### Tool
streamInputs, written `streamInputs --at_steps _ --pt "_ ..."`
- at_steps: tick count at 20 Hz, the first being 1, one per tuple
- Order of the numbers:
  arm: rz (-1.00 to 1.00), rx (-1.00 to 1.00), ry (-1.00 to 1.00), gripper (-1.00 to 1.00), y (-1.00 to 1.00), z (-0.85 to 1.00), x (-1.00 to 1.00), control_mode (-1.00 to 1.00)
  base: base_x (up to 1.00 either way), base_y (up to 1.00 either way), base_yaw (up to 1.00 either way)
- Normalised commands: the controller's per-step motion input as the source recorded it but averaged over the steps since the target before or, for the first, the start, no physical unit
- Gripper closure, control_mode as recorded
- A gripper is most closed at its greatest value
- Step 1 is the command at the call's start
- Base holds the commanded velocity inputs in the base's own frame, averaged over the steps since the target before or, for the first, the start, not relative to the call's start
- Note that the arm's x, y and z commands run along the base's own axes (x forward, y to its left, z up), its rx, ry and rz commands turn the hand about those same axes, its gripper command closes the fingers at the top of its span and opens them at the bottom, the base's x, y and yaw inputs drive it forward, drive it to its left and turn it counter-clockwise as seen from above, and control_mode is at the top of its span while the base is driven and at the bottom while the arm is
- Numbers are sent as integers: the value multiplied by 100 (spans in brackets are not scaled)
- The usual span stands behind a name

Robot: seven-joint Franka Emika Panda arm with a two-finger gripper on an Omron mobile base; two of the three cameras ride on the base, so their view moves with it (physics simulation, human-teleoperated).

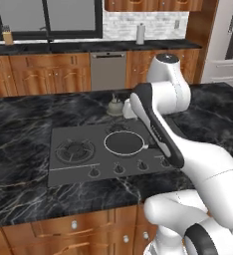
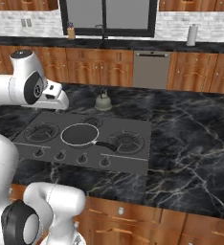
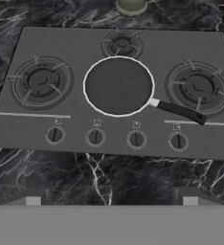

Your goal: Pick the kettle from the counter and place it on a stove burner. Then turn the burner on.

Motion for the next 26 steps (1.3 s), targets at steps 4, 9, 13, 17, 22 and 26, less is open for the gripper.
streamInputs --at_steps 4,9,13,17,22,26 --pt "0 0 0 -100 0 0 0 100 -48 52 0" --pt "0 0 0 -100 0 0 0 100 -12 96 0" --pt "0 0 0 -100 0 0 0 100 0 100 0" --pt "0 0 0 -100 0 0 0 100 0 100 1" --pt "0 0 0 -100 0 0 0 100 0 100 1" --pt "0 0 0 -100 0 0 0 100 0 100 0"
